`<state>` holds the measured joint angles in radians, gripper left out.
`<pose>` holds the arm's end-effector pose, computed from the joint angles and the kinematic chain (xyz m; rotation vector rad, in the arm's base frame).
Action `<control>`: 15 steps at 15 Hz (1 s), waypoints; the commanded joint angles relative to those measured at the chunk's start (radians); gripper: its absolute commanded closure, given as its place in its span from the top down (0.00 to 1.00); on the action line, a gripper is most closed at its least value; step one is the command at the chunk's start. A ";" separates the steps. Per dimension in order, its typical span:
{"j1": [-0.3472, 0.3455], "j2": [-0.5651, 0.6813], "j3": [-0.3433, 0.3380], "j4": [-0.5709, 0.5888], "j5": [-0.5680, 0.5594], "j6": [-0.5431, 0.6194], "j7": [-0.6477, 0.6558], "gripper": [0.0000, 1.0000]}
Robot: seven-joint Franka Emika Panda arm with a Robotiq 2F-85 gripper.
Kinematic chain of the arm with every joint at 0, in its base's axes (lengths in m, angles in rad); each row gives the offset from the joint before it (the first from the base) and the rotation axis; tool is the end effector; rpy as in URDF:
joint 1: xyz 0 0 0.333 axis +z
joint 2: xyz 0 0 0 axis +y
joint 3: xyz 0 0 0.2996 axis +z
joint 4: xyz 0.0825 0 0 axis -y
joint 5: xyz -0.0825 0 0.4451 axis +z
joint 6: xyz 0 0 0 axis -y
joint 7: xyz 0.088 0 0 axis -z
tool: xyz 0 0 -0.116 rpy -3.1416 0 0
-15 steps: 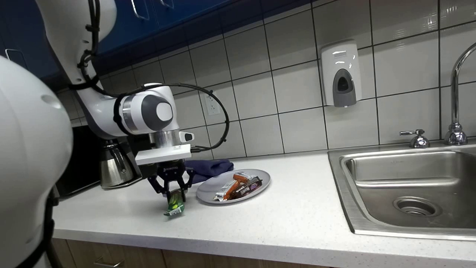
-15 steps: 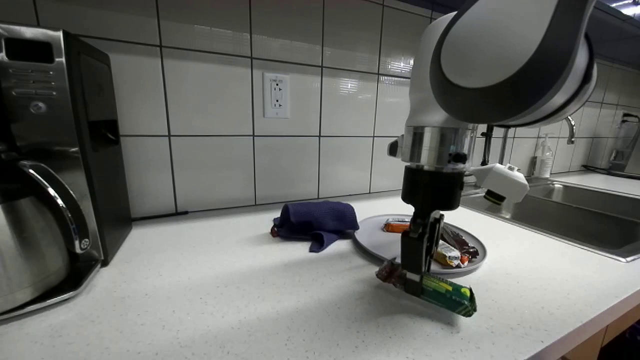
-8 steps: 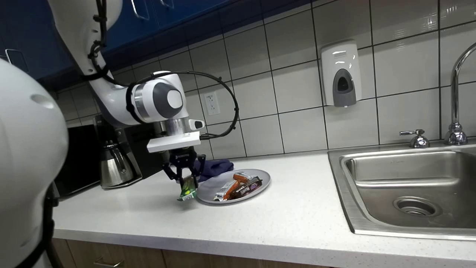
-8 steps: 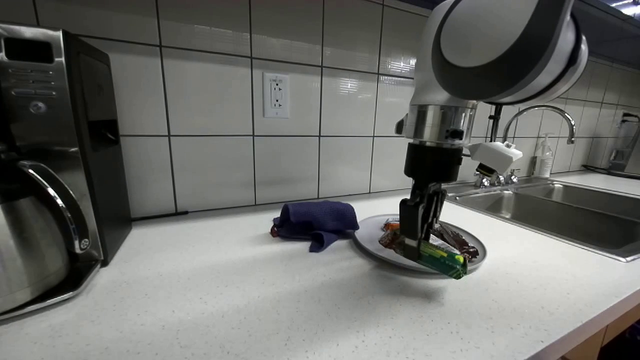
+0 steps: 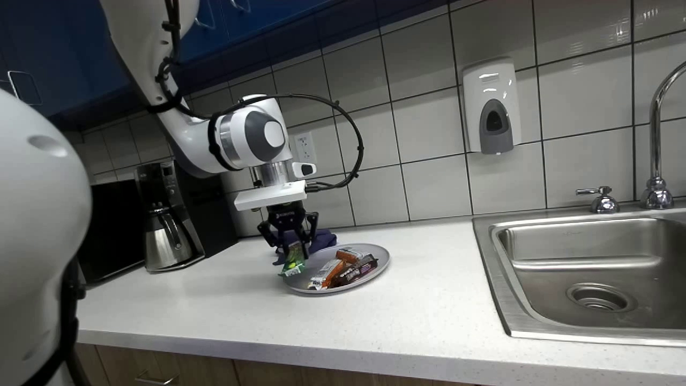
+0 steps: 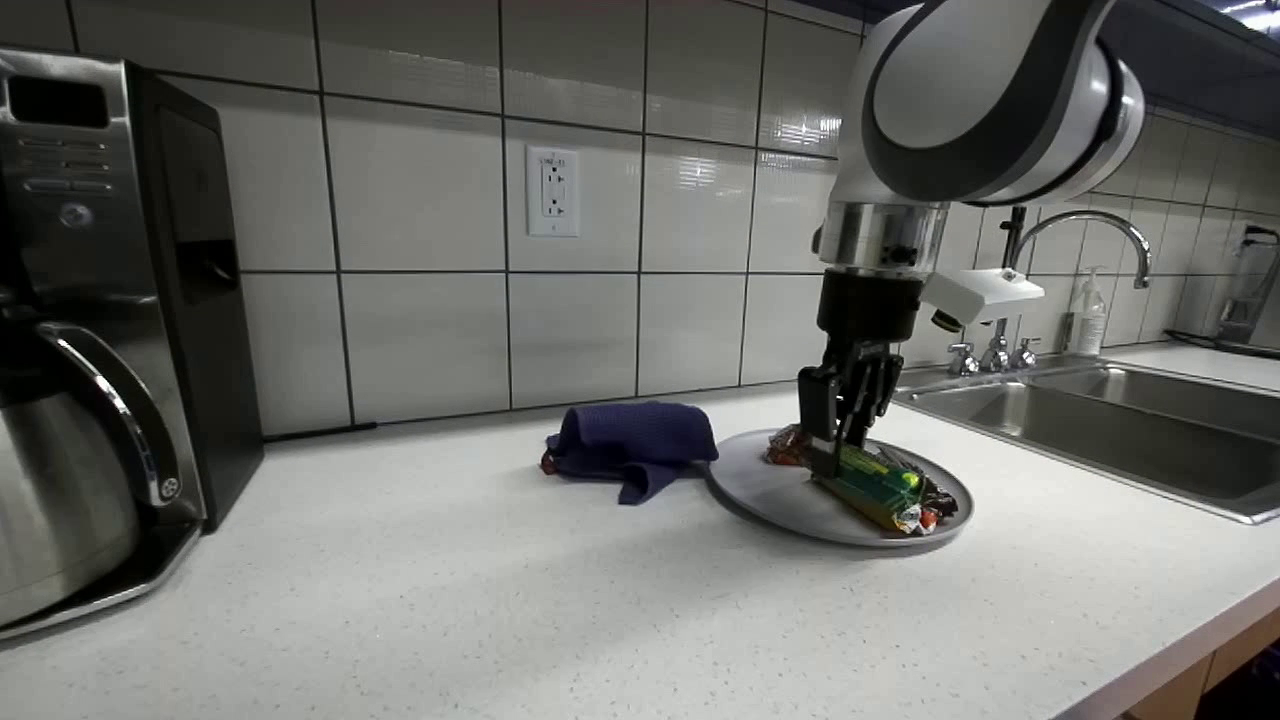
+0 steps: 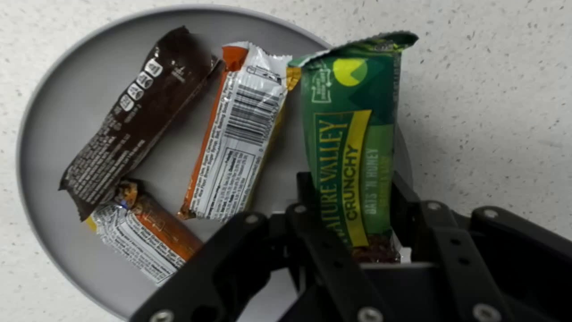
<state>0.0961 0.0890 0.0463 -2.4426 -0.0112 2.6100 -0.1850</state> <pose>0.5228 0.0756 0.1978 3.0913 0.5251 0.1231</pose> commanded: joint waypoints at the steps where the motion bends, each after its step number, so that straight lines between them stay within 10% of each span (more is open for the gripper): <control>1: -0.015 0.066 -0.004 0.071 -0.033 -0.018 0.074 0.17; 9: -0.011 0.183 -0.002 0.171 -0.012 -0.013 0.126 0.17; 10: -0.011 0.189 -0.001 0.178 -0.010 -0.017 0.128 0.67; 15: -0.008 0.141 0.022 0.146 0.000 -0.029 0.103 0.96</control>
<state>0.0933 0.2695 0.0428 -2.2869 -0.0165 2.6113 -0.0827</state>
